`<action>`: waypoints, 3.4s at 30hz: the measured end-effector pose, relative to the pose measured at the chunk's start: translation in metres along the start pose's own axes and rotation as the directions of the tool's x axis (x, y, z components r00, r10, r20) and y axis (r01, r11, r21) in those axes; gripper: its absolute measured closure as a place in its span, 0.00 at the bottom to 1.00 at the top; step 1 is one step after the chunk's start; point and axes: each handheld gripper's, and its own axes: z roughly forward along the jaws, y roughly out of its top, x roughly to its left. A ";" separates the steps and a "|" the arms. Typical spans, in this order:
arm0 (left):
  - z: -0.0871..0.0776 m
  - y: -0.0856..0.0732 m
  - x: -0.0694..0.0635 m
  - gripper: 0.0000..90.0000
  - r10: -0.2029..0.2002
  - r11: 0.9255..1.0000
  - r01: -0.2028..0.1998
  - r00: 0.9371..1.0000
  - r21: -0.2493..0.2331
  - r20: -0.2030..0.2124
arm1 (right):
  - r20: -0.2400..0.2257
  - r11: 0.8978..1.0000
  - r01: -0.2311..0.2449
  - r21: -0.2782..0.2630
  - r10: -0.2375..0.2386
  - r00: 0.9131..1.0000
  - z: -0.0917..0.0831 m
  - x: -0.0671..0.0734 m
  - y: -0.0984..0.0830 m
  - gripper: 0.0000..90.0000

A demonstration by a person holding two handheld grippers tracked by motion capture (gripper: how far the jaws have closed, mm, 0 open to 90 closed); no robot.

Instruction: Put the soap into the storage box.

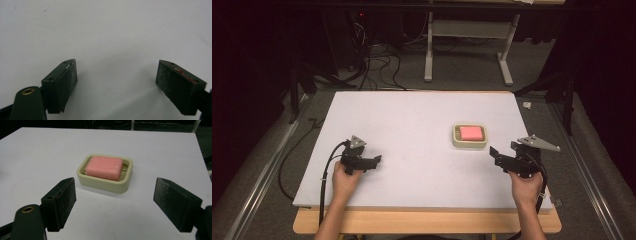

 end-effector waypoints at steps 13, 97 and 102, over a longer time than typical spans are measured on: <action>0.000 0.000 0.000 0.20 0.000 1.000 0.000 1.000 0.001 -0.001 | -0.018 1.000 -0.024 0.001 0.024 1.000 0.002 -0.001 -0.025 0.21; 0.000 0.000 0.000 0.20 0.000 1.000 0.000 1.000 0.001 -0.001 | -0.024 0.962 0.160 0.222 -0.158 0.987 0.094 0.059 -0.057 0.20; 0.000 0.000 0.000 0.20 0.001 1.000 -0.001 1.000 0.001 -0.001 | -0.028 0.963 0.158 0.219 -0.156 0.987 0.094 0.058 -0.058 0.20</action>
